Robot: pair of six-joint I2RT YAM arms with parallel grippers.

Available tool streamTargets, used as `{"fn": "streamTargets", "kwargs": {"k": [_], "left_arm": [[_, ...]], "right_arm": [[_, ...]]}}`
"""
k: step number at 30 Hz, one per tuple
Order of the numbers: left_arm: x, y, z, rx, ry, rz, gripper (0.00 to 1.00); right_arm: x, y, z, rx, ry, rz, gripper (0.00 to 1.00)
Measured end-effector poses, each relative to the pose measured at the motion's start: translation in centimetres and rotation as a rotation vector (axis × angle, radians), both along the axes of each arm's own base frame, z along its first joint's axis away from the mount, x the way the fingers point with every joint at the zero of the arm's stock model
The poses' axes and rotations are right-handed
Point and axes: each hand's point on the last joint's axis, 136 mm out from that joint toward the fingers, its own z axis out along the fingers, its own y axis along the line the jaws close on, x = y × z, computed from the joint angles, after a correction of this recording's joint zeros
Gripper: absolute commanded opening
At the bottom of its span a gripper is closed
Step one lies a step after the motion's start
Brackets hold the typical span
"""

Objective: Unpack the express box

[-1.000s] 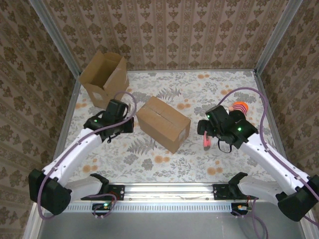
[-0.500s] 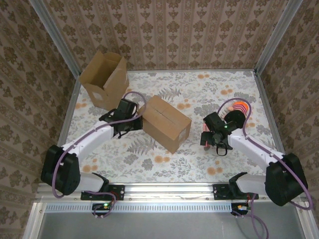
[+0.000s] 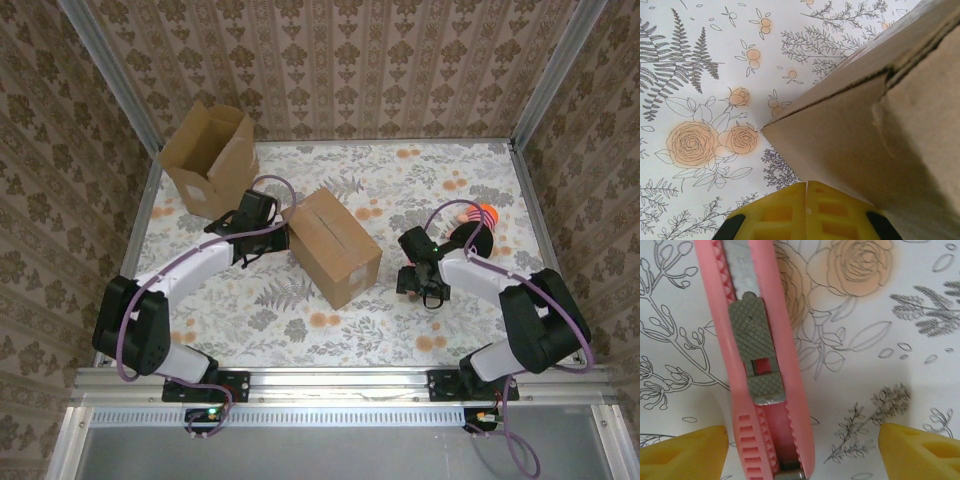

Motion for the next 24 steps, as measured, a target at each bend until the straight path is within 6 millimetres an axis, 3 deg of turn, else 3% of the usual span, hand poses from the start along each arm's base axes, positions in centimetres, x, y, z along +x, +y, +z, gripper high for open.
{"fn": "streamTargets", "kwargs": {"k": [8, 12, 17, 21, 22, 23, 24], "left_arm": [[-0.1, -0.1, 0.0, -0.005, 0.003, -0.003, 0.00], [-0.4, 0.1, 0.9, -0.012, -0.009, -0.004, 0.00], [-1.1, 0.5, 4.3, -0.050, -0.082, -0.008, 0.45], [-2.1, 1.1, 7.2, -0.077, -0.147, -0.016, 0.72], [-2.3, 1.2, 7.8, -0.081, -0.161, -0.020, 0.89], [-2.6, 1.3, 8.2, -0.085, -0.170, -0.024, 1.00], [-2.8, 1.3, 8.8, -0.086, -0.183, -0.033, 1.00]], "right_arm": [[0.4, 0.5, -0.2, 0.021, -0.002, 0.007, 0.53], [0.6, 0.6, -0.1, 0.023, -0.004, 0.007, 0.39], [0.6, 0.6, 0.0, 0.022, -0.003, 0.012, 0.28], [0.6, 0.6, 0.0, 0.023, -0.002, 0.012, 0.23], [0.6, 0.6, 0.0, 0.023, -0.002, 0.012, 0.22], [0.6, 0.6, 0.0, 0.023, -0.002, 0.012, 0.21], [0.6, 0.6, 0.1, 0.024, -0.003, 0.012, 0.19]]}}
